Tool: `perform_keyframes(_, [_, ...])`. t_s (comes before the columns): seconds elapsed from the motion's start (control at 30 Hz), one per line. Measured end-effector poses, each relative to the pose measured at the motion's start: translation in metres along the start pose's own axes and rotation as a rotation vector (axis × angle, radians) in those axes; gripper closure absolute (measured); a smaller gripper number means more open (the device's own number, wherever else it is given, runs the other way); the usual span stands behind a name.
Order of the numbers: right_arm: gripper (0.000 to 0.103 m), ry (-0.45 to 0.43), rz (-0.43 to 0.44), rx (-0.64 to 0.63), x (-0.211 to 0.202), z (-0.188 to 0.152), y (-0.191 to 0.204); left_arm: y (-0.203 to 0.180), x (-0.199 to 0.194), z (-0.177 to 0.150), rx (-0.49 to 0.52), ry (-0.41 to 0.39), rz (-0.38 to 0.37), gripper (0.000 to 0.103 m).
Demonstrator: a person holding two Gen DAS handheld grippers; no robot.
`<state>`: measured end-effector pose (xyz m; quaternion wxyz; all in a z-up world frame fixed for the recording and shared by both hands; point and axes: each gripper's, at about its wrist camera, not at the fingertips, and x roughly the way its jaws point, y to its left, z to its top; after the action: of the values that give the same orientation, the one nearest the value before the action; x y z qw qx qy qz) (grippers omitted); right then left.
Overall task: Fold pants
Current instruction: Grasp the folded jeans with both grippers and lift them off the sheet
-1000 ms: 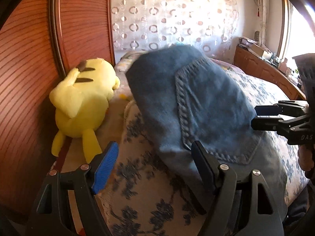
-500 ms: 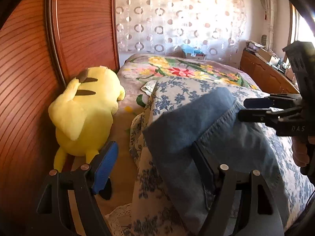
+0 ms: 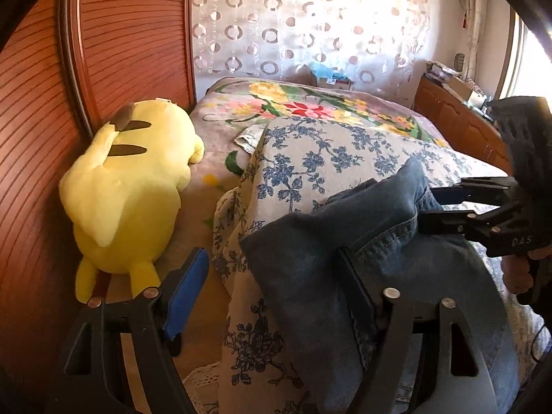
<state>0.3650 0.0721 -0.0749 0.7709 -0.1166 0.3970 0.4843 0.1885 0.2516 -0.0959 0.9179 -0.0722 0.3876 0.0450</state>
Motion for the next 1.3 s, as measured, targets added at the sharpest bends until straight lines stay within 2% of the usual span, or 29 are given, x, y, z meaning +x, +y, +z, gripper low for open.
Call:
perform_keyframes(0.13, [0.045, -0.009, 0.043, 0.003, 0.009, 0.004, -0.009, 0.001, 0.0, 0.0, -0.015, 0.0, -0.044, 0.044])
perform_keyframes(0.17, [0.049, -0.005, 0.063, 0.007, 0.01, 0.004, -0.011, 0.0, 0.0, 0.0, -0.015, -0.002, -0.048, 0.048])
perform_keyframes(0.27, [0.05, 0.005, 0.087, 0.011, 0.015, 0.004, -0.015, -0.005, 0.0, 0.0, -0.009, -0.005, -0.044, 0.052])
perform_keyframes(0.5, [0.05, 0.034, 0.141, 0.082, 0.028, 0.009, -0.025, -0.003, 0.004, -0.001, -0.033, 0.008, -0.037, 0.053])
perform_keyframes(0.63, [0.05, 0.039, 0.144, 0.089, 0.035, 0.012, -0.027, -0.003, 0.006, -0.002, -0.037, 0.015, -0.032, 0.053])
perform_keyframes(0.83, [0.062, 0.031, 0.127, 0.063, 0.036, 0.015, -0.019, -0.005, 0.007, -0.002, -0.03, 0.02, -0.015, 0.055])
perform_keyframes(0.97, [0.074, 0.01, 0.124, 0.045, 0.03, 0.015, -0.014, -0.009, 0.006, -0.003, -0.018, 0.012, -0.025, 0.069])
perform_keyframes(1.1, [0.079, -0.038, 0.088, -0.002, 0.016, 0.014, 0.001, -0.009, 0.003, -0.003, -0.014, 0.008, -0.039, 0.085])
perform_keyframes(1.3, [0.083, -0.117, 0.096, -0.094, -0.003, 0.036, 0.034, 0.007, -0.015, 0.004, -0.081, -0.053, -0.044, 0.091])
